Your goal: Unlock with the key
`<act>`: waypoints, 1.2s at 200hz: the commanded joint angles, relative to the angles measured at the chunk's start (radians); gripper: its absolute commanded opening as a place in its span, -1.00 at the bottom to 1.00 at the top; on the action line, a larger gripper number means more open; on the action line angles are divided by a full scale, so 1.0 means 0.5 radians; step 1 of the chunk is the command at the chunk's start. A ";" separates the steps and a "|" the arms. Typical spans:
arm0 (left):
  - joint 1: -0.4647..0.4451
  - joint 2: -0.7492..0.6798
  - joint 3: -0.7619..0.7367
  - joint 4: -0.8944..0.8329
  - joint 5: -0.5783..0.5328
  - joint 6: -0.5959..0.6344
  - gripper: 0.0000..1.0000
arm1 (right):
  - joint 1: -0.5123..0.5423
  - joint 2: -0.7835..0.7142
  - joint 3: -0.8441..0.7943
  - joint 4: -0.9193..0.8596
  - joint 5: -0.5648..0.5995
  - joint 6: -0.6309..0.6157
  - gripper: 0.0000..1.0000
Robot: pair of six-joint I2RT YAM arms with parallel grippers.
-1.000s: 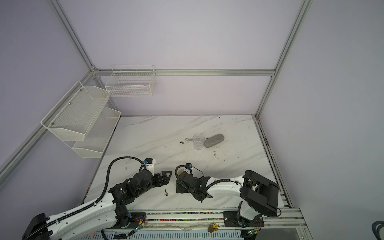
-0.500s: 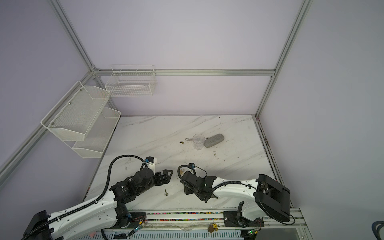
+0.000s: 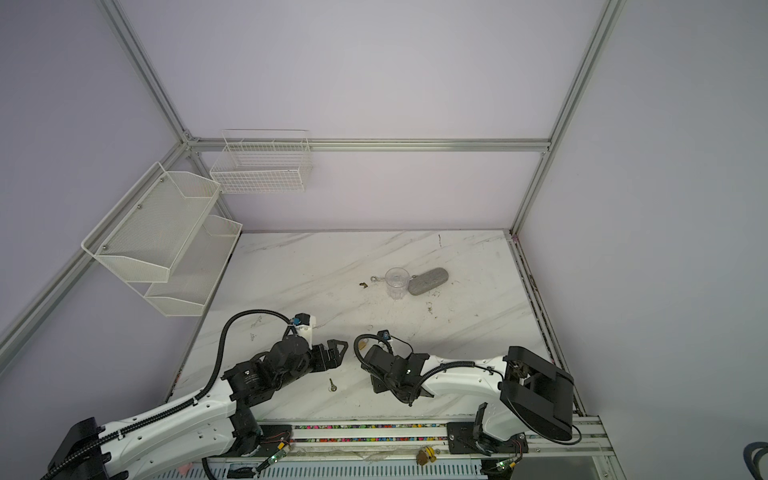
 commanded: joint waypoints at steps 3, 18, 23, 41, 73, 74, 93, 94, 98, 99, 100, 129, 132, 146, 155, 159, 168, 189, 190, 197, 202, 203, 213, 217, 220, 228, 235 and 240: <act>-0.007 0.011 0.186 0.078 0.023 -0.021 1.00 | 0.007 0.028 -0.032 -0.035 0.033 -0.008 -0.32; -0.007 0.022 0.188 0.087 0.036 -0.024 1.00 | 0.006 0.043 -0.029 -0.040 0.041 -0.007 -0.36; -0.007 0.024 0.186 0.084 0.037 -0.024 1.00 | 0.008 0.044 -0.029 -0.040 0.044 -0.008 -0.36; -0.007 0.027 0.183 0.089 0.033 -0.024 0.99 | 0.008 0.048 -0.036 -0.037 0.048 0.004 -0.37; -0.007 0.028 0.180 0.099 0.038 -0.027 1.00 | 0.009 0.056 -0.041 -0.029 0.049 0.016 -0.44; -0.007 0.028 0.180 0.099 0.037 -0.027 1.00 | 0.010 0.056 -0.044 -0.028 0.048 0.018 -0.45; -0.007 0.032 0.180 0.099 0.036 -0.027 1.00 | 0.010 0.070 -0.052 -0.004 0.038 0.019 -0.50; -0.007 0.033 0.180 0.099 0.036 -0.027 1.00 | 0.010 0.071 -0.054 -0.002 0.037 0.017 -0.50; -0.007 0.031 0.180 0.099 0.037 -0.027 1.00 | 0.007 0.074 -0.056 0.002 0.035 0.019 -0.52; -0.006 0.031 0.178 0.099 0.038 -0.027 1.00 | 0.007 0.074 -0.058 0.002 0.034 0.018 -0.52; -0.008 0.031 0.178 0.101 0.039 -0.027 0.99 | 0.007 0.076 -0.059 0.004 0.033 0.017 -0.53; -0.008 0.031 0.172 0.108 0.040 -0.033 0.99 | 0.010 0.084 -0.075 0.037 0.003 0.026 -0.57; -0.007 0.032 0.172 0.107 0.042 -0.033 1.00 | 0.007 0.084 -0.076 0.044 -0.007 0.028 -0.58; -0.007 0.031 0.171 0.109 0.042 -0.033 1.00 | 0.009 0.087 -0.084 0.055 -0.017 0.028 -0.62; -0.006 0.028 0.172 0.109 0.042 -0.033 1.00 | 0.005 0.089 -0.083 0.046 -0.010 0.025 -0.65; -0.007 0.028 0.171 0.108 0.042 -0.033 0.99 | 0.009 0.090 -0.081 0.043 -0.007 0.030 -0.66; -0.008 0.025 0.168 0.113 0.042 -0.034 1.00 | 0.008 0.088 -0.077 0.039 -0.001 0.031 -0.71; -0.007 0.028 0.167 0.116 0.042 -0.036 1.00 | 0.007 0.082 -0.065 0.033 0.011 0.024 -0.80; -0.006 0.028 0.164 0.117 0.044 -0.036 1.00 | 0.007 0.083 -0.064 0.033 0.011 0.025 -0.80; -0.006 0.030 0.163 0.120 0.043 -0.039 1.00 | 0.008 0.077 -0.064 0.033 0.019 0.019 -0.81; -0.006 0.026 0.161 0.120 0.044 -0.039 1.00 | 0.008 0.074 -0.061 0.033 0.025 0.015 -0.84; -0.005 0.025 0.161 0.120 0.045 -0.039 1.00 | 0.007 0.073 -0.061 0.033 0.026 0.012 -0.85; -0.007 0.024 0.162 0.120 0.045 -0.039 1.00 | 0.007 0.063 -0.052 0.033 0.039 -0.001 -0.88; -0.006 0.020 0.162 0.118 0.045 -0.039 0.99 | 0.007 0.058 -0.052 0.036 0.043 -0.003 -0.89; -0.007 0.018 0.159 0.122 0.046 -0.039 1.00 | 0.007 0.055 -0.051 0.039 0.048 -0.007 -0.90; -0.009 0.011 0.159 0.123 0.043 -0.042 1.00 | 0.008 0.050 -0.042 0.042 0.059 -0.021 -0.92; -0.007 0.006 0.153 0.124 0.039 -0.045 0.99 | 0.008 0.037 -0.030 0.040 0.074 -0.029 -0.93; -0.006 -0.001 0.153 0.127 0.040 -0.048 0.99 | 0.007 0.027 -0.022 0.036 0.086 -0.038 -0.94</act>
